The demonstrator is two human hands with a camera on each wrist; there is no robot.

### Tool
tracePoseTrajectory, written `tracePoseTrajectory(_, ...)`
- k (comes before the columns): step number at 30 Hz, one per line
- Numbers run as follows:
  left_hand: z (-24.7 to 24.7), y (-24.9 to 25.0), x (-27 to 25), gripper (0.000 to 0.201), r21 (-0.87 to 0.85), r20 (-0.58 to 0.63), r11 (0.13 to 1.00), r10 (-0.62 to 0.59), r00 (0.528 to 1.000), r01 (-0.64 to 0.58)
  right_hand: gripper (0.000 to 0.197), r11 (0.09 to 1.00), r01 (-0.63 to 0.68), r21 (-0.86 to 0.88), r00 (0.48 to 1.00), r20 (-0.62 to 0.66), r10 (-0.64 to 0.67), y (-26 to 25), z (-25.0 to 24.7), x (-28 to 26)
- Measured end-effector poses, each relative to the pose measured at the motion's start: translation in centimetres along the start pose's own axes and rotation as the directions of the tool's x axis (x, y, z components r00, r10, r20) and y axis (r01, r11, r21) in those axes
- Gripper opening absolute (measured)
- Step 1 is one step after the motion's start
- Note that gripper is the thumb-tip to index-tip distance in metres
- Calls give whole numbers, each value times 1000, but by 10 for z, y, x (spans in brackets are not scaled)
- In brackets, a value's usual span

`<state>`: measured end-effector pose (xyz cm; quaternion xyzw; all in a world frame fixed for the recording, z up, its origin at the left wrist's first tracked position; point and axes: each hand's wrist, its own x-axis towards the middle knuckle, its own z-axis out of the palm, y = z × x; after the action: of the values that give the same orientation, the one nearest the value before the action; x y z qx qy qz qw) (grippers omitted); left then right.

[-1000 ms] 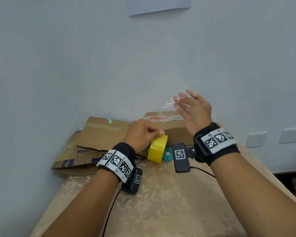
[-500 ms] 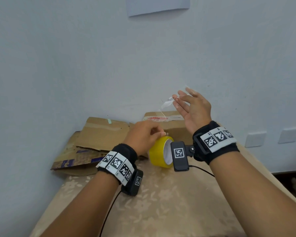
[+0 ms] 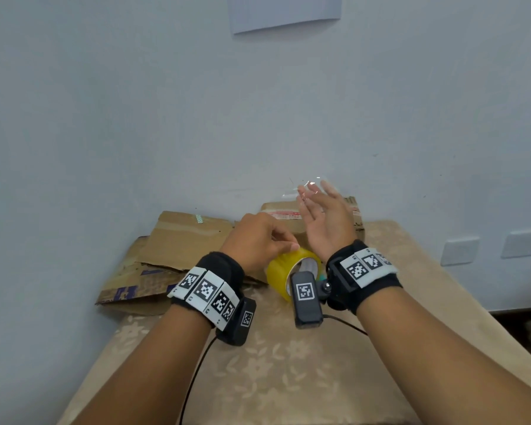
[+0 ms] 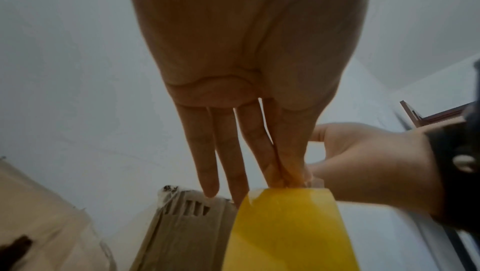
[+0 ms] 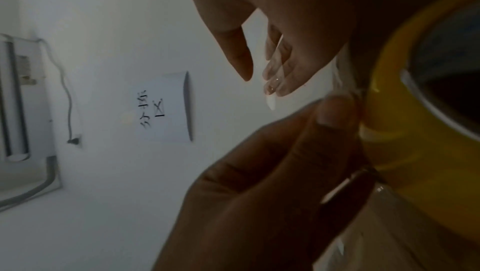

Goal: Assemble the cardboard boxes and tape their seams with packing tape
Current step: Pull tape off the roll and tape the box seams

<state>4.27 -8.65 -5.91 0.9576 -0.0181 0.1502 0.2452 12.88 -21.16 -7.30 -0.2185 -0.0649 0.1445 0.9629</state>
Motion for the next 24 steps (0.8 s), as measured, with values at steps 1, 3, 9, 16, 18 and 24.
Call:
tracePoseTrajectory(1,-1,-1,-1,1,-7,6,1000,-7,1000,7,54,999,-31,18,1000,1,31,5,-1,-1)
tracePoseTrajectory(3,-3,-3,-2,2,-35,6,999,-22,1000,22,55,996,-80,49,997,17,80,11,-2,-3)
tracePoseTrajectory(9,-5,-14,-4,2,-190,25,978,-82,996,85,45,990,-127,-54,989,63,131,20,1,-7)
tracePoseTrajectory(16,-10,-20,-8,12,-393,149,900,-141,979,189,39,985,-114,-131,991,61,123,22,-1,-9)
tracePoseTrajectory(18,-10,-20,-10,11,-471,193,852,-152,969,228,39,983,-87,-159,993,61,98,23,-1,-9)
tracePoseTrajectory(24,-12,-18,-14,11,-559,257,781,-157,954,279,38,974,-23,-225,997,63,38,24,-5,-5)
